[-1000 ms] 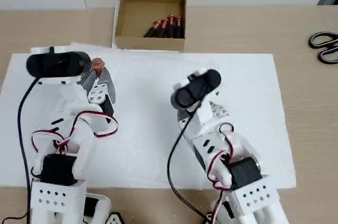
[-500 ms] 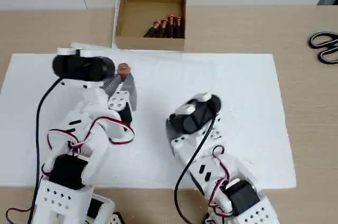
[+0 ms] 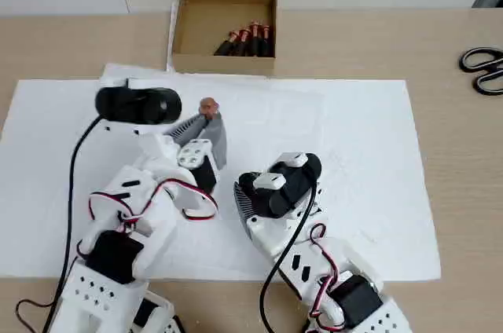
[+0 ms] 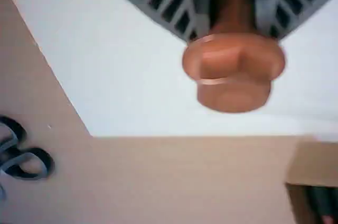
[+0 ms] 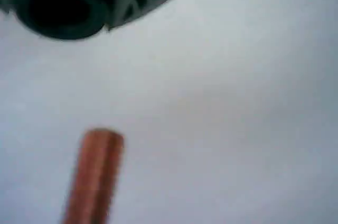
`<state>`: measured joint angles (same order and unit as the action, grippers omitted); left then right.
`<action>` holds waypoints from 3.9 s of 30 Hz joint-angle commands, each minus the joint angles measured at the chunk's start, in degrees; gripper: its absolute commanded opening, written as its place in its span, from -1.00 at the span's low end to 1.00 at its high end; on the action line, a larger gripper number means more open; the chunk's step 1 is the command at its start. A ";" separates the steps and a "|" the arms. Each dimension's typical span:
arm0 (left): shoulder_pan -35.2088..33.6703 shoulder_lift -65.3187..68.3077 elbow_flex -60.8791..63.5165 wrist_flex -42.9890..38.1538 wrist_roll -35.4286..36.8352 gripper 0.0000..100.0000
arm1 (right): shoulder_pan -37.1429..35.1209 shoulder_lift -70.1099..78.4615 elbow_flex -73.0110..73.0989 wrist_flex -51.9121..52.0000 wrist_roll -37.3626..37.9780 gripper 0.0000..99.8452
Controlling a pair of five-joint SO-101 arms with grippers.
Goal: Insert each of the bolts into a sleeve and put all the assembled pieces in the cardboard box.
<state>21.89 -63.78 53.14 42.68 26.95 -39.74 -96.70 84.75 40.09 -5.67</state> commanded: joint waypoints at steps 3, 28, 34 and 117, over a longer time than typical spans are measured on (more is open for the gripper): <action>3.43 -1.14 0.84 -1.93 0.62 -0.99 | -0.48 -0.84 -0.53 -1.71 -0.88 -0.99; 6.42 -1.49 4.26 -4.48 0.62 -0.99 | -0.40 -0.84 -0.62 -1.71 -0.97 -0.99; 6.15 -1.49 4.62 -4.57 0.62 -0.99 | -0.22 -0.84 -0.62 -1.71 -0.97 -0.99; -1.67 -1.49 -12.88 33.67 -2.11 -0.52 | 1.36 -0.66 -0.62 -1.80 -0.79 -0.99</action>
<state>23.30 -64.75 45.49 71.96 24.66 -38.86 -96.70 84.84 39.74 -6.29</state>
